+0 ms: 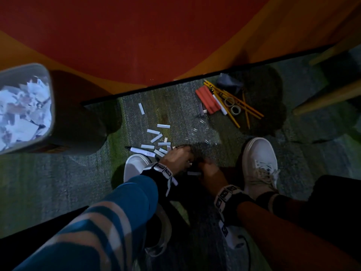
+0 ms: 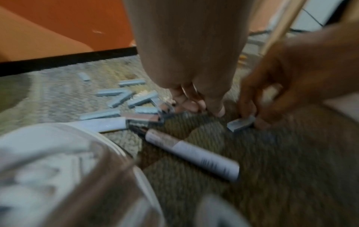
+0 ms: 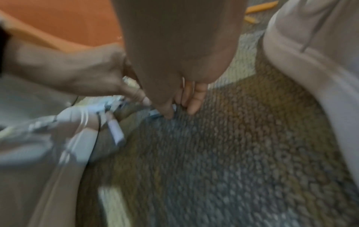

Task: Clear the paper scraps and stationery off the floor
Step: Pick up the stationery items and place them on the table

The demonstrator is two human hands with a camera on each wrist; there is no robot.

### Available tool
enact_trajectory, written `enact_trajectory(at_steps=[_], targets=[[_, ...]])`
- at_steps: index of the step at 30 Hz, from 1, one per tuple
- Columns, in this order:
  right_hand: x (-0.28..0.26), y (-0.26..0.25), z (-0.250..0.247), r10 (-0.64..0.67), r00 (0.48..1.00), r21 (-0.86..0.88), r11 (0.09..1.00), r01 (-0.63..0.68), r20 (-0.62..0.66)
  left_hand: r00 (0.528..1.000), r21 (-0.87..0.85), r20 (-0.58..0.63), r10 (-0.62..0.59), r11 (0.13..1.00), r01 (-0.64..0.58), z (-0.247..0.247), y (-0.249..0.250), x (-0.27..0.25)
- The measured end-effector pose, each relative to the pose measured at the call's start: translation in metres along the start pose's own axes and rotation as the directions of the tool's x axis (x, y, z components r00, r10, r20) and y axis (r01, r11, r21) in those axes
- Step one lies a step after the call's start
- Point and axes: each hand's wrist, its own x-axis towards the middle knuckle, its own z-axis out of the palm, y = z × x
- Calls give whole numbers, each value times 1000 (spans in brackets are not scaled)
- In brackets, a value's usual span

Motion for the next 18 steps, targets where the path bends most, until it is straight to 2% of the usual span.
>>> enact_trajectory(at_steps=[2,6,9,12,15,18], targets=[[-2,-8,-19,48,999,8,999,-48,19,999,-43,-3,-44,998,44,-10,0,-1],[-5,-18,-68,156,986,113,982,-149,-54,988,-154,-89,-126,982,111,-56,4,-7],[-2,-30,-116,114,987,62,992,-107,-115,967,-162,-199,-158,979,127,-106,12,-9],[-3,-48,-180,63,971,31,998,-57,-231,931,-133,-345,-118,988,76,-168,27,-11],[-19,-72,-254,37,934,101,995,-1,-354,880,-47,-472,-45,999,27,-245,61,-17],[-42,-96,-332,64,864,156,988,17,-500,795,45,-603,63,998,-45,-323,109,-29]])
